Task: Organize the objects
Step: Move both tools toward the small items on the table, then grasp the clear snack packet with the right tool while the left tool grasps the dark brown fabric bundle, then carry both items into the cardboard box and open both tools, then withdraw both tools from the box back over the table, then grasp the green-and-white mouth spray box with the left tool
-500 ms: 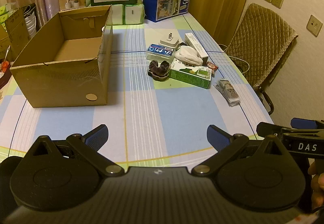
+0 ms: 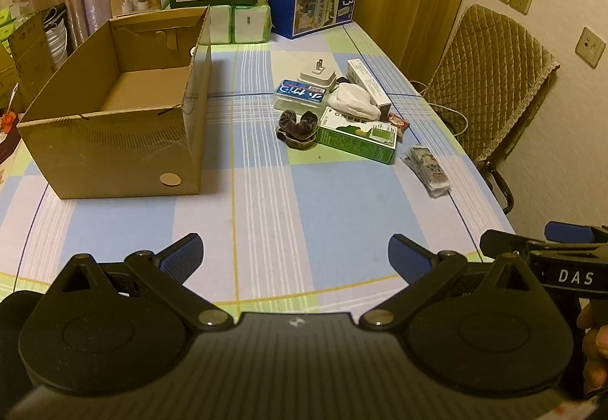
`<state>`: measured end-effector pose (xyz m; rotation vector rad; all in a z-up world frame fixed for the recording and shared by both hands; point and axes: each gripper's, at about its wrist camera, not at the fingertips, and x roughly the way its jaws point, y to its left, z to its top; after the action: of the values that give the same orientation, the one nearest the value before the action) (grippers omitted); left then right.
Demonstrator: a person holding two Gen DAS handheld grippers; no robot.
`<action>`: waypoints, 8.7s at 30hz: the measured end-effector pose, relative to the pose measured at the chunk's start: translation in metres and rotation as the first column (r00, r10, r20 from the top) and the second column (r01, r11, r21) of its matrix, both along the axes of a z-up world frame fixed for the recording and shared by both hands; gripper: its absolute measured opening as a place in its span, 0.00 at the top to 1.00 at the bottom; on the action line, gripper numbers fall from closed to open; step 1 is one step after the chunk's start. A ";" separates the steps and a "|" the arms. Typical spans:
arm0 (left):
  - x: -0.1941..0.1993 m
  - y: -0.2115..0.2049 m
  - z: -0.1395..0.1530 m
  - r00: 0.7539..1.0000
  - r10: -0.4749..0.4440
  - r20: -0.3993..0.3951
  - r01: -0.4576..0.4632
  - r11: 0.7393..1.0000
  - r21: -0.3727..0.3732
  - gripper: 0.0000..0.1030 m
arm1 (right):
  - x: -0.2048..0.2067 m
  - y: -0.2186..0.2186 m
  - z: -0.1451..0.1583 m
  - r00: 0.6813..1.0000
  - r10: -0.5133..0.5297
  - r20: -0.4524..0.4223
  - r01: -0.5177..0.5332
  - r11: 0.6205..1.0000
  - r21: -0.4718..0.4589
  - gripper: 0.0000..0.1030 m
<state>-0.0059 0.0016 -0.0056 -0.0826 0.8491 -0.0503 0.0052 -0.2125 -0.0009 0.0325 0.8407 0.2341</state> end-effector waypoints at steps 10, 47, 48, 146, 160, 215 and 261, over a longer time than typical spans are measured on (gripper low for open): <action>0.001 0.002 -0.001 1.000 0.003 -0.004 -0.003 1.000 -0.002 0.01 | -0.001 0.000 0.000 1.000 0.001 -0.004 -0.001 1.000 -0.003 0.02; 0.150 -0.008 -0.061 0.996 -0.086 -0.020 0.088 0.992 0.091 0.02 | 0.184 -0.009 -0.069 0.969 0.156 -0.193 -0.176 0.980 -0.094 0.24; 0.153 -0.009 -0.064 0.996 -0.089 -0.024 0.091 0.991 0.094 0.02 | 0.187 -0.007 -0.070 0.968 0.156 -0.196 -0.180 0.978 -0.108 0.26; 0.100 0.254 0.036 0.967 0.145 0.208 -0.171 0.979 0.113 0.30 | 0.205 0.295 0.022 0.894 0.447 -0.006 -0.432 0.866 0.251 0.32; 0.039 0.191 0.055 0.959 0.146 0.241 -0.163 0.985 0.050 0.15 | 0.115 0.157 0.048 0.967 0.242 0.079 -0.253 0.950 0.184 0.14; 0.141 -0.027 -0.035 0.993 -0.113 0.020 0.112 0.992 0.055 0.01 | 0.185 -0.025 -0.030 0.977 0.209 -0.039 -0.212 0.973 -0.092 0.34; 0.225 -0.058 -0.106 0.978 -0.163 -0.127 0.177 0.979 0.102 0.50 | 0.295 0.005 -0.103 0.853 0.518 -0.062 -0.522 0.847 -0.102 0.27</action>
<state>0.2188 -0.0562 -0.1119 0.0946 0.9746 -0.1595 0.3001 -0.2079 -0.1034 -0.3079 0.8828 0.7004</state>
